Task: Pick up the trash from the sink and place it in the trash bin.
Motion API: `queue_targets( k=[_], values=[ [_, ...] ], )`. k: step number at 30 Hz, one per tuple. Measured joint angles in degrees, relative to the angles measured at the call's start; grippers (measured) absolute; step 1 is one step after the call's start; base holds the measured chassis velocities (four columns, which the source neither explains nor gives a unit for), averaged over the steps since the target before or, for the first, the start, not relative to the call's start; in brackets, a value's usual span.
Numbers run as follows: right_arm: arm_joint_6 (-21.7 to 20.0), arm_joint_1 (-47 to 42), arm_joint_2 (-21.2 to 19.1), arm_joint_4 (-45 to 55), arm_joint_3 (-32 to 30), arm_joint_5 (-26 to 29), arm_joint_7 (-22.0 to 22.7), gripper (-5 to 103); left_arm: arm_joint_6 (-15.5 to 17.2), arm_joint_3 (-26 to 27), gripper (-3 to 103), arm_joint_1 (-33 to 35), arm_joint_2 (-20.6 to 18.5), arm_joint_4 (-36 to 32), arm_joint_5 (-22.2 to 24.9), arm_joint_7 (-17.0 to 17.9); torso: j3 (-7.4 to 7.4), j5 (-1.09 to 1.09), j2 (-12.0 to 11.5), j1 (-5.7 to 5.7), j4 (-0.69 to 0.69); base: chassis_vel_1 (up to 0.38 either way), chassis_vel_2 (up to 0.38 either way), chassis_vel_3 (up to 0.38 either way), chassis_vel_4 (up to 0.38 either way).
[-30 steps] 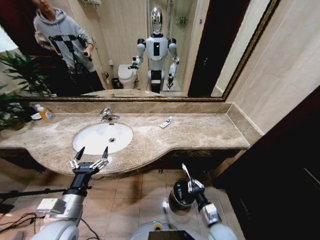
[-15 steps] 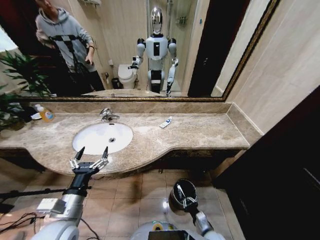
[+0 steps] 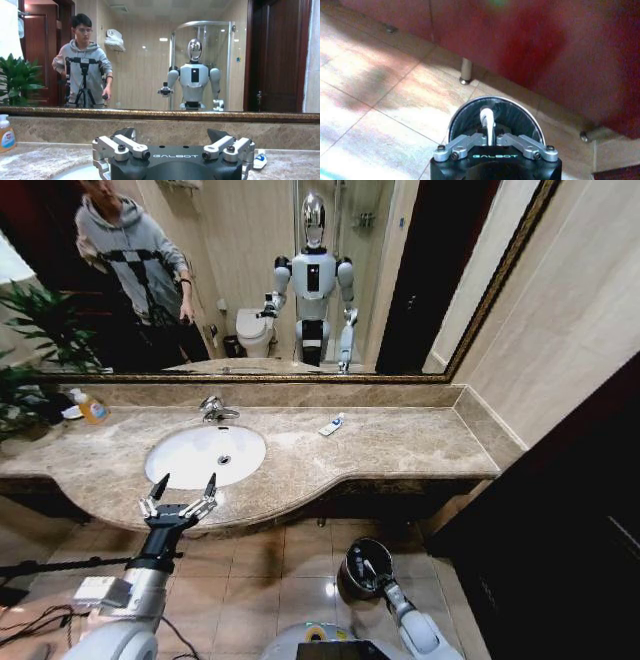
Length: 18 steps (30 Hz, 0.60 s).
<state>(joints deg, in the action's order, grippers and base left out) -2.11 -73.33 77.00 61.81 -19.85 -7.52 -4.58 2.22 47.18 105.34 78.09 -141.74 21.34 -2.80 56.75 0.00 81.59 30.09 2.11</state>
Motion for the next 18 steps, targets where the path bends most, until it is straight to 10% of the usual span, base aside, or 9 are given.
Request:
queue_targets(
  k=[18],
  values=[
    [-0.6,-1.4,-1.4,3.7,-1.6,4.6,0.2,68,0.0,0.0,100,0.0,0.0,0.0,0.0,0.0,-0.01,0.01,0.0,-0.01,0.00,0.000,0.000,0.000,0.000]
  ],
)
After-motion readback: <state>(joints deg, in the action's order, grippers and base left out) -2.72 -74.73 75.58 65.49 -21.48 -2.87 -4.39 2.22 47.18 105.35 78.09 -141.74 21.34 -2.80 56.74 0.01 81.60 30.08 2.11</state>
